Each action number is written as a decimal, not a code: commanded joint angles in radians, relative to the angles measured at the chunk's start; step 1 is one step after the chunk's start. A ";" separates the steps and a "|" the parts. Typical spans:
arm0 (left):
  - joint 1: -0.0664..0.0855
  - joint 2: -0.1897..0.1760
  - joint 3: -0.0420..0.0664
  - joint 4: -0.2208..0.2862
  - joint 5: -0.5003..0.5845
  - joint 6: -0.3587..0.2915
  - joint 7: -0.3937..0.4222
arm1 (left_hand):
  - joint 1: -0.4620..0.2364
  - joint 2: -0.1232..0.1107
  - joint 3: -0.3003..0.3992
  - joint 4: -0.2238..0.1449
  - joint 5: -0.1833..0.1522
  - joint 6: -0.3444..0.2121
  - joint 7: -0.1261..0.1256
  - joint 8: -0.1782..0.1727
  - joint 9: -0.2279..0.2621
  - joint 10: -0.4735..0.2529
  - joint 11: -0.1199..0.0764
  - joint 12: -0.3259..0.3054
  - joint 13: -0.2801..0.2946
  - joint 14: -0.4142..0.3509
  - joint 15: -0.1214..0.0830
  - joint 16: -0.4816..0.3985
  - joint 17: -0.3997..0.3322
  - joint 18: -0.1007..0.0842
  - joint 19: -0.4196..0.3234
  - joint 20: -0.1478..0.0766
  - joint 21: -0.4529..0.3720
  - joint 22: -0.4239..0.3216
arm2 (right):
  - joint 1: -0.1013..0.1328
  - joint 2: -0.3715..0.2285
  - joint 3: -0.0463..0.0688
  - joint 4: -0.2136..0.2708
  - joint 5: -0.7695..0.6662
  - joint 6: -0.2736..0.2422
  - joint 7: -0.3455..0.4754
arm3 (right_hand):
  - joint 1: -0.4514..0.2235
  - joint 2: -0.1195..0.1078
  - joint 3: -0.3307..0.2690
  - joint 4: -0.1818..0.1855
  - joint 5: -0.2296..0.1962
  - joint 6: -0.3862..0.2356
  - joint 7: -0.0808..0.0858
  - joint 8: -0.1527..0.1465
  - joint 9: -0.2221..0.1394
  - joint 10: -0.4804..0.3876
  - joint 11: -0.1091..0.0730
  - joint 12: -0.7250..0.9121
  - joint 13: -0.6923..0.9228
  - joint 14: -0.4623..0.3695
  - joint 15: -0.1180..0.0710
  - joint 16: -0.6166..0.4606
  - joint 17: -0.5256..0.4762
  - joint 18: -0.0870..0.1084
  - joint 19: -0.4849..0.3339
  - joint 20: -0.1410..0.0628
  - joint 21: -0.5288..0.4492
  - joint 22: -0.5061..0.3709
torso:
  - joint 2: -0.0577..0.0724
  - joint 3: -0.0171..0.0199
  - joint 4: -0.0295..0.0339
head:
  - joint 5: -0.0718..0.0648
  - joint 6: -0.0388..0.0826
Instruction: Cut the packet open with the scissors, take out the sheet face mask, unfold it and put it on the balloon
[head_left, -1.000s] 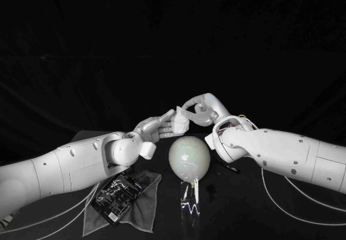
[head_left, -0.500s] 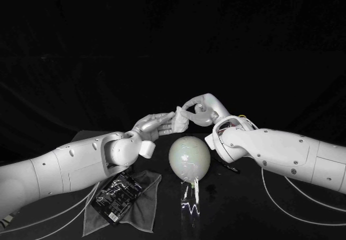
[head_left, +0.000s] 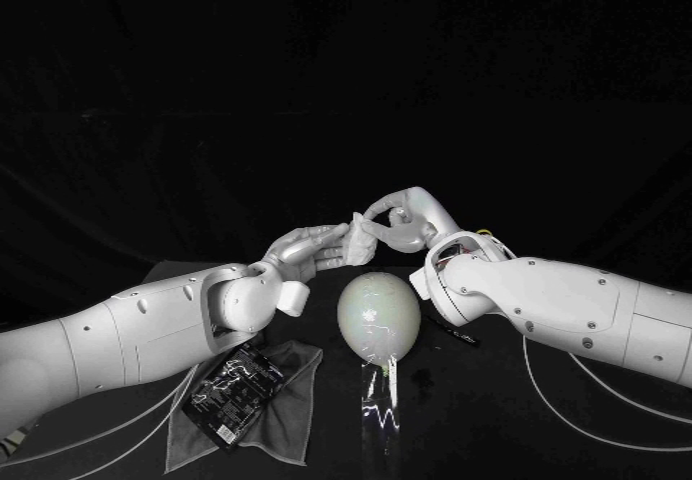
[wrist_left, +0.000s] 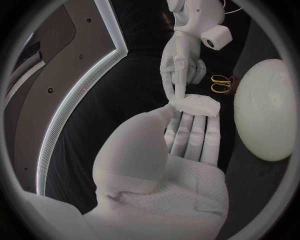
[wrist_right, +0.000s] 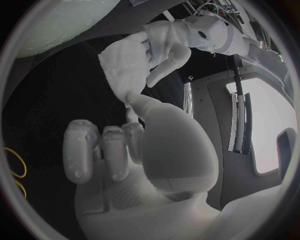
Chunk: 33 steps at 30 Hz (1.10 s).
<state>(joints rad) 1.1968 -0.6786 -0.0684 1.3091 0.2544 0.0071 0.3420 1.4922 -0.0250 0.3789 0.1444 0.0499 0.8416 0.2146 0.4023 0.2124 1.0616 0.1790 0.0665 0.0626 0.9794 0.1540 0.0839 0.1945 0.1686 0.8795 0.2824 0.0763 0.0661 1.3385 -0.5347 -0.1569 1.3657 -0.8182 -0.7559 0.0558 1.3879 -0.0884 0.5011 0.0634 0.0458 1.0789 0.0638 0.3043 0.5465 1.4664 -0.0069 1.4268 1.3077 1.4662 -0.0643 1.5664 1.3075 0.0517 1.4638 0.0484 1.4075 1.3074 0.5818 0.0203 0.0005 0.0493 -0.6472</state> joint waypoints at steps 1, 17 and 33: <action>0.001 0.000 0.001 -0.001 -0.016 -0.018 -0.026 | -0.064 -0.090 -0.061 0.035 -0.004 -0.014 0.031 -0.014 -0.006 -0.012 0.012 -0.004 0.000 -0.007 0.006 -0.006 -0.001 0.015 -0.015 0.003 -0.002 -0.002 | 0.000 -0.002 0.001 0.006 0.013 -0.025 0.019 | -0.011 0.003 0.010 -0.001 0.003 0.001 -0.002 0.007 0.064 0.054 -0.007 0.005 0.178 0.105 -0.007 0.004 0.263 -0.016 0.028 -0.008 0.005 0.217 | 0.000 0.0003 0.0004 | 0.000 0.001; 0.001 0.002 0.000 -0.013 -0.057 -0.076 -0.090 | -0.089 -0.135 -0.140 0.065 -0.005 -0.028 0.037 -0.019 -0.007 -0.032 0.018 -0.002 0.002 -0.014 0.009 -0.007 0.003 0.014 -0.033 0.004 -0.013 -0.004 | 0.000 -0.008 0.004 0.028 0.067 -0.057 0.040 | -0.013 0.003 0.015 -0.003 0.003 0.001 -0.002 0.010 0.066 0.055 -0.007 0.006 0.179 0.105 -0.007 0.004 0.263 -0.017 0.030 -0.008 0.010 0.218 | 0.000 -0.0002 0.0008 | -0.002 0.001; 0.001 0.009 -0.001 -0.013 -0.069 -0.065 -0.043 | 0.068 -0.069 -0.012 0.000 -0.001 -0.009 0.003 -0.035 -0.022 -0.024 -0.002 -0.003 -0.001 -0.011 0.000 -0.009 0.001 0.010 -0.155 0.007 -0.022 -0.012 | 0.000 -0.001 0.004 0.026 0.073 -0.036 0.033 | -0.013 0.003 0.015 -0.003 0.003 0.001 -0.002 0.010 0.066 0.055 -0.007 0.006 0.179 0.105 -0.007 0.004 0.263 -0.017 0.030 -0.008 0.010 0.218 | 0.000 -0.0001 0.0004 | 0.000 0.000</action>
<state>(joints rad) 1.1966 -0.6721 -0.0703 1.2937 0.1932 -0.0610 0.2644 1.5555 -0.0897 0.3641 0.1435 0.0499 0.8328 0.2129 0.3697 0.1914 1.0384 0.1801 0.0666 0.0627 0.9705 0.1556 0.0801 0.1971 0.1683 0.7252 0.2891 0.0587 0.0546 1.3379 -0.5364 -0.1538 1.3911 -0.7448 -0.8010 0.0803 1.3758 -0.0896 0.5109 0.0593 0.0427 1.0727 0.0592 0.3071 0.5754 1.4662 -0.0067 1.4305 1.3078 1.4646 -0.0626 1.5670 1.3081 0.0516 1.4643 0.0445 1.4114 1.3078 0.5816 0.0199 0.0009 0.0488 -0.6476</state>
